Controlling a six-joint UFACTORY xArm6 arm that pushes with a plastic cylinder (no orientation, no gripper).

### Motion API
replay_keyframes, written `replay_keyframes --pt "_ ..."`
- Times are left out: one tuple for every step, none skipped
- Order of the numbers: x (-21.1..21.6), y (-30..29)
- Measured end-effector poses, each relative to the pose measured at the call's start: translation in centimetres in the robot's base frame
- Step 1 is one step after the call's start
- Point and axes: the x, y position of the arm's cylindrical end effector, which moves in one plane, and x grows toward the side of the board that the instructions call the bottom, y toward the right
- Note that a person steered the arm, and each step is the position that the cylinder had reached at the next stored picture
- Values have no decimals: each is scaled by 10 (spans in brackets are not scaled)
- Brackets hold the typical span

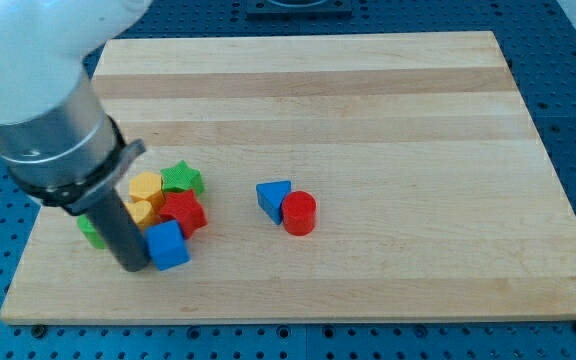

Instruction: Move th green circle to the bottom center of the board

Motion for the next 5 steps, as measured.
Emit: replay_keyframes --pt "0 24" --pt "0 46" --pt "0 67" --pt "0 92" --pt "-7 112"
